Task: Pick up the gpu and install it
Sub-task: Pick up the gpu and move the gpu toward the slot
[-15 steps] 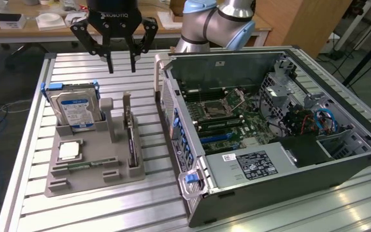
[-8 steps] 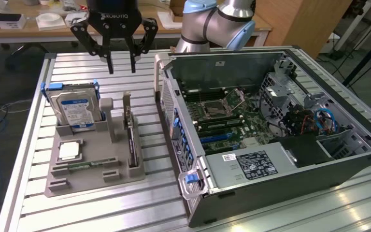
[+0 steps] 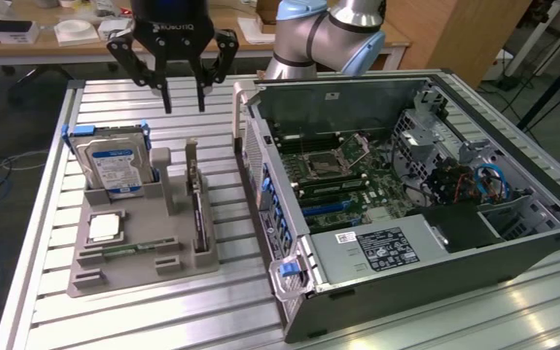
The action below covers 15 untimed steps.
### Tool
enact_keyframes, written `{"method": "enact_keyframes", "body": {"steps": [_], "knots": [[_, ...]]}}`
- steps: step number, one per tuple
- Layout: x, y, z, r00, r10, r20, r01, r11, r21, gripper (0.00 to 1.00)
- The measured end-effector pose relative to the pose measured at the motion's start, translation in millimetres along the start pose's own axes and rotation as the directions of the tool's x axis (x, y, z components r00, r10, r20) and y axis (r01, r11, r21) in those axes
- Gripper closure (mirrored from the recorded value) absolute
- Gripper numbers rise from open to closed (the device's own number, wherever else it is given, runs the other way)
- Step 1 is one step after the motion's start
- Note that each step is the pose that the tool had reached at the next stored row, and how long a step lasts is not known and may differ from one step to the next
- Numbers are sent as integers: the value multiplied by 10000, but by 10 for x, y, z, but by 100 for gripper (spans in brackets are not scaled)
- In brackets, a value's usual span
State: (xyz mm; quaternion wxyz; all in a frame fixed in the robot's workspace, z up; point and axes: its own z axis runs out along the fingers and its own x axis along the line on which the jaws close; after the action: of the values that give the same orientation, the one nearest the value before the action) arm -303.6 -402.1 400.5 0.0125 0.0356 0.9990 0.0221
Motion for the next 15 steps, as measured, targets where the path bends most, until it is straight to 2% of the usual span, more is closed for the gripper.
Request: {"method": "enact_keyframes", "body": {"steps": [15], "knots": [[32,-77,48,10000,-1,1,1,10000,-2,53]]}}
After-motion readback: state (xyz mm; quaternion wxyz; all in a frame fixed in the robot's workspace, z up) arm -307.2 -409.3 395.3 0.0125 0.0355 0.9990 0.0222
